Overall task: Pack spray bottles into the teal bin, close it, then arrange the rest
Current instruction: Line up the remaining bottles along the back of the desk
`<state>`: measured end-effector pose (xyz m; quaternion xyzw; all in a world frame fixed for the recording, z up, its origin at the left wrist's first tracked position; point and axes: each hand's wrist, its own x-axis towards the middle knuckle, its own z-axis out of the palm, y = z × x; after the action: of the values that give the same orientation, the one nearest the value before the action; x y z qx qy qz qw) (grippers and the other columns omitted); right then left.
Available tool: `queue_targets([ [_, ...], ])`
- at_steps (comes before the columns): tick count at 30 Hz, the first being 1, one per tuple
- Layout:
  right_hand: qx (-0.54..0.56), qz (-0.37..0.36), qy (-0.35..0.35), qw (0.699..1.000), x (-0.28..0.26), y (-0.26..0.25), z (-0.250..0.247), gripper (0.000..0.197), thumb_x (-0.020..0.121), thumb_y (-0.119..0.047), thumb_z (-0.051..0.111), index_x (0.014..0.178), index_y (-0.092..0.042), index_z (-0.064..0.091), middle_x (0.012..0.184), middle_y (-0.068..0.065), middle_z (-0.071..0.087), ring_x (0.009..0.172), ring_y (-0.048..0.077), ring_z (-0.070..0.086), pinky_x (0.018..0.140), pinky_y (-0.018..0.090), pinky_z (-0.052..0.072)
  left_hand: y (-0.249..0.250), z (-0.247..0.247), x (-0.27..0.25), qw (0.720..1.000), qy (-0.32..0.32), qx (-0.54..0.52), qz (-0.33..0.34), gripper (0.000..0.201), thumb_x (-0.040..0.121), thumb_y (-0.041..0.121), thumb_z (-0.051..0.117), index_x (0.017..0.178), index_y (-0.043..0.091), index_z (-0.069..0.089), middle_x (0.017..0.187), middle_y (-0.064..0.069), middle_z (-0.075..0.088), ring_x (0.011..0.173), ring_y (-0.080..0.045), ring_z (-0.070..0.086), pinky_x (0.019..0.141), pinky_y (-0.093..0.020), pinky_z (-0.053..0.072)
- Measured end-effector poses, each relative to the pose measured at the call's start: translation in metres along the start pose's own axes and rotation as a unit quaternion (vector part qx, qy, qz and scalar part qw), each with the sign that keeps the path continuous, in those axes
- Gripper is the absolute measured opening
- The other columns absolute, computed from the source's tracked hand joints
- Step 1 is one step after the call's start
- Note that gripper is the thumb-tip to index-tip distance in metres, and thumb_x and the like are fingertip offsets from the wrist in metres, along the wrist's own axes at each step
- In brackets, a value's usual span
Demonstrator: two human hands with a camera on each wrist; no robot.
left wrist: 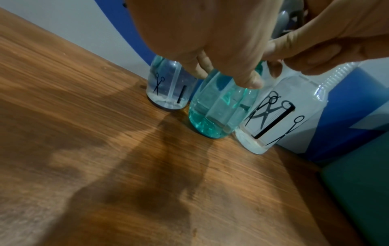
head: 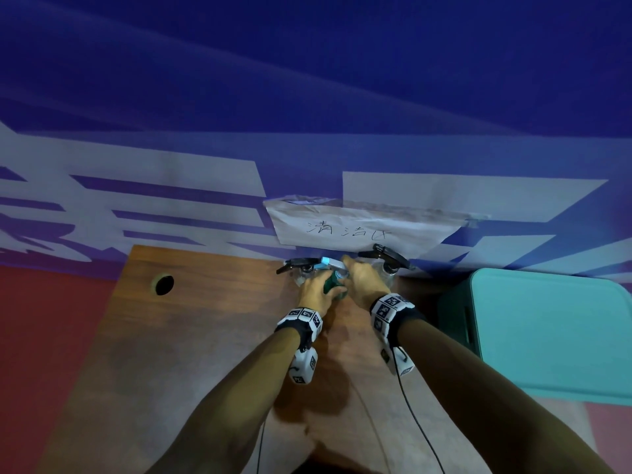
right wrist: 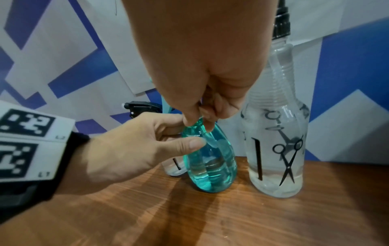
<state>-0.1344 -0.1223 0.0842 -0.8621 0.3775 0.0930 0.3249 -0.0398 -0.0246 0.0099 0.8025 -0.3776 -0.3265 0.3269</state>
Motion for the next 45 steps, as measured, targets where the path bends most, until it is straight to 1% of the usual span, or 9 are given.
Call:
queue_targets([
  [4, 0.064, 0.059, 0.036, 0.996, -0.009, -0.005, 0.012, 0.029, 0.089, -0.012, 0.068, 0.111, -0.021, 0.051, 0.104, 0.001, 0.064, 0.095, 0.021, 0.066, 0.085, 0.037, 0.057, -0.001, -0.001, -0.003, 0.999, -0.040, 0.013, 0.005, 0.050, 0.087, 0.009, 0.074, 0.133, 0.017, 0.058, 0.135, -0.007, 0.062, 0.126, -0.026, 0.056, 0.108, -0.047, 0.045],
  [9, 0.078, 0.086, 0.086, 0.990, -0.029, -0.011, 0.007, 0.031, 0.095, -0.012, 0.062, 0.123, -0.017, 0.052, 0.115, 0.005, 0.065, 0.106, 0.024, 0.065, 0.089, 0.035, 0.056, 0.000, -0.015, -0.020, 0.998, -0.055, 0.026, -0.008, 0.066, 0.091, 0.014, 0.071, 0.149, 0.018, 0.040, 0.147, -0.009, 0.049, 0.139, -0.026, 0.042, 0.116, -0.048, 0.037],
  [12, 0.038, 0.070, 0.096, 0.992, -0.050, -0.016, -0.004, 0.035, 0.097, -0.020, 0.059, 0.130, -0.021, 0.047, 0.115, 0.006, 0.066, 0.105, 0.027, 0.066, 0.087, 0.043, 0.057, -0.006, -0.029, -0.036, 0.999, -0.042, 0.016, -0.013, 0.066, 0.093, 0.010, 0.067, 0.152, 0.023, 0.040, 0.147, -0.008, 0.049, 0.139, -0.026, 0.041, 0.116, -0.045, 0.035],
  [18, -0.096, -0.018, 0.137, 0.986, -0.090, -0.036, -0.003, 0.027, 0.099, -0.033, 0.048, 0.124, -0.025, 0.043, 0.107, 0.003, 0.067, 0.089, 0.029, 0.069, 0.070, 0.040, 0.054, -0.014, -0.057, -0.070, 1.000, -0.006, 0.004, 0.018, 0.046, 0.094, 0.013, 0.067, 0.137, 0.024, 0.055, 0.115, 0.008, 0.066, 0.110, -0.009, 0.059, 0.109, -0.034, 0.045],
  [25, -0.131, -0.059, 0.102, 0.984, -0.094, -0.075, 0.021, 0.033, 0.093, -0.029, 0.051, 0.124, -0.023, 0.041, 0.101, 0.008, 0.068, 0.085, 0.035, 0.069, 0.067, 0.045, 0.057, -0.022, -0.090, -0.094, 1.000, 0.010, 0.026, 0.008, 0.023, 0.090, 0.021, 0.071, 0.113, 0.024, 0.067, 0.090, 0.007, 0.073, 0.090, -0.014, 0.069, 0.089, -0.036, 0.057],
  [28, -0.128, -0.042, 0.080, 0.988, -0.084, -0.087, 0.026, 0.033, 0.094, -0.026, 0.050, 0.125, -0.020, 0.040, 0.102, 0.009, 0.068, 0.089, 0.035, 0.069, 0.071, 0.045, 0.057, -0.026, -0.096, -0.094, 0.999, -0.015, 0.048, -0.010, 0.022, 0.091, 0.023, 0.071, 0.112, 0.018, 0.066, 0.097, 0.002, 0.076, 0.095, -0.016, 0.069, 0.090, -0.035, 0.056],
  [34, -0.078, 0.011, 0.066, 0.995, -0.058, -0.094, 0.023, 0.069, 0.091, -0.016, 0.050, 0.154, -0.022, 0.023, 0.116, 0.015, 0.067, 0.096, 0.037, 0.067, 0.073, 0.042, 0.056, -0.030, -0.091, -0.079, 0.996, -0.051, 0.062, -0.033, 0.029, 0.091, 0.019, 0.070, 0.119, 0.019, 0.065, 0.110, 0.000, 0.073, 0.110, -0.020, 0.064, 0.099, -0.039, 0.053],
  [41, -0.076, 0.020, 0.031, 0.996, -0.025, -0.098, 0.033, 0.051, 0.094, -0.019, 0.052, 0.139, -0.020, 0.028, 0.101, 0.015, 0.066, 0.079, 0.035, 0.066, 0.063, 0.040, 0.054, -0.034, -0.075, -0.050, 0.993, -0.061, 0.053, -0.084, 0.063, 0.093, 0.017, 0.066, 0.150, 0.027, 0.040, 0.135, -0.013, 0.054, 0.127, -0.035, 0.053, 0.105, -0.043, 0.046],
  [45, -0.114, 0.044, 0.014, 0.992, -0.011, -0.098, 0.038, 0.068, 0.091, -0.020, 0.062, 0.146, -0.015, 0.021, 0.106, 0.017, 0.065, 0.088, 0.036, 0.067, 0.069, 0.042, 0.054, -0.035, -0.071, -0.034, 0.998, -0.027, 0.001, -0.055, 0.064, 0.089, 0.012, 0.072, 0.145, 0.025, 0.047, 0.137, -0.006, 0.058, 0.129, -0.029, 0.055, 0.105, -0.041, 0.047],
])
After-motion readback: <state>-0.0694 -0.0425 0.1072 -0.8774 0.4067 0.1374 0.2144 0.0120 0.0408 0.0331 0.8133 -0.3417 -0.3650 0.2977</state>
